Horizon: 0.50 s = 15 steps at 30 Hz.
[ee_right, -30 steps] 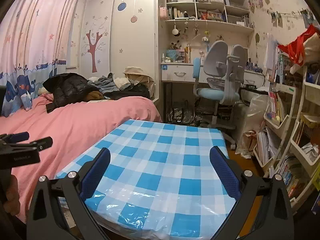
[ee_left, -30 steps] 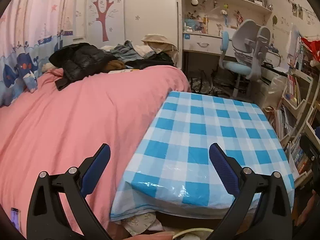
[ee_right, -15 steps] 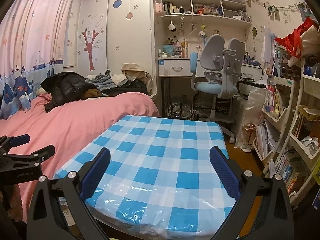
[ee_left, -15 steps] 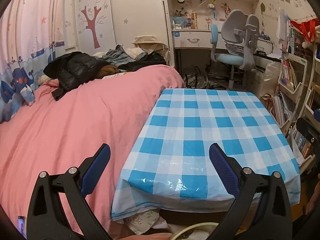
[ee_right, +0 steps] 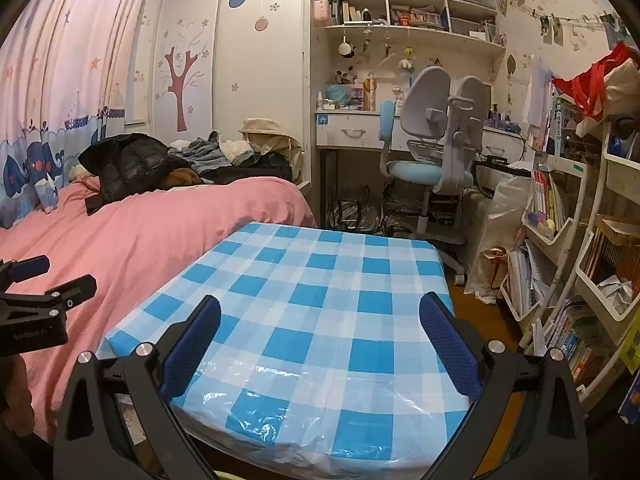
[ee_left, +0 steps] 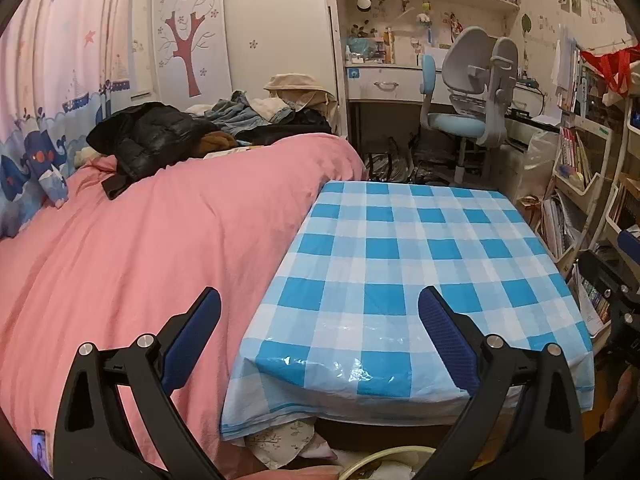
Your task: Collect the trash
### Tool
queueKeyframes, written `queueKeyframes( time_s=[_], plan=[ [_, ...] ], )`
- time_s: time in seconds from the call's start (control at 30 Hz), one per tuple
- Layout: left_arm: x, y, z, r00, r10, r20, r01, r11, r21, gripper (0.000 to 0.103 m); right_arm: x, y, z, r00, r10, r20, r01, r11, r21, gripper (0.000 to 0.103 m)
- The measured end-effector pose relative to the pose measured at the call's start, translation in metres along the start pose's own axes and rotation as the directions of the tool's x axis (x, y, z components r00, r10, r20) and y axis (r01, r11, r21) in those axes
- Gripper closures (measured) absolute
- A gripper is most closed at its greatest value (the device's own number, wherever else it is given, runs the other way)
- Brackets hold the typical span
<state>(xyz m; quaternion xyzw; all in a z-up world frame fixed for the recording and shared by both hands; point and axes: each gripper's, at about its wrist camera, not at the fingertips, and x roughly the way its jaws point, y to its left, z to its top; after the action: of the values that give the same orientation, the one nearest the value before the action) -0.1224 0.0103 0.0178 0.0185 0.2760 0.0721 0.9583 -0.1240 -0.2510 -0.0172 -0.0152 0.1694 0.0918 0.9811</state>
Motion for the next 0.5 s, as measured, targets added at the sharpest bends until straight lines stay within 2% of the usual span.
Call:
queueKeyframes(
  time_s=[0.5],
  plan=[
    [-0.0003,0.0011,0.0026,1.000,-0.026,-0.004,0.025,0.999,-0.024,0.008,-0.0012,-0.0020,0.0000,1.000,-0.001,0.004,0.001,1.000,0.005,0.008]
  ],
)
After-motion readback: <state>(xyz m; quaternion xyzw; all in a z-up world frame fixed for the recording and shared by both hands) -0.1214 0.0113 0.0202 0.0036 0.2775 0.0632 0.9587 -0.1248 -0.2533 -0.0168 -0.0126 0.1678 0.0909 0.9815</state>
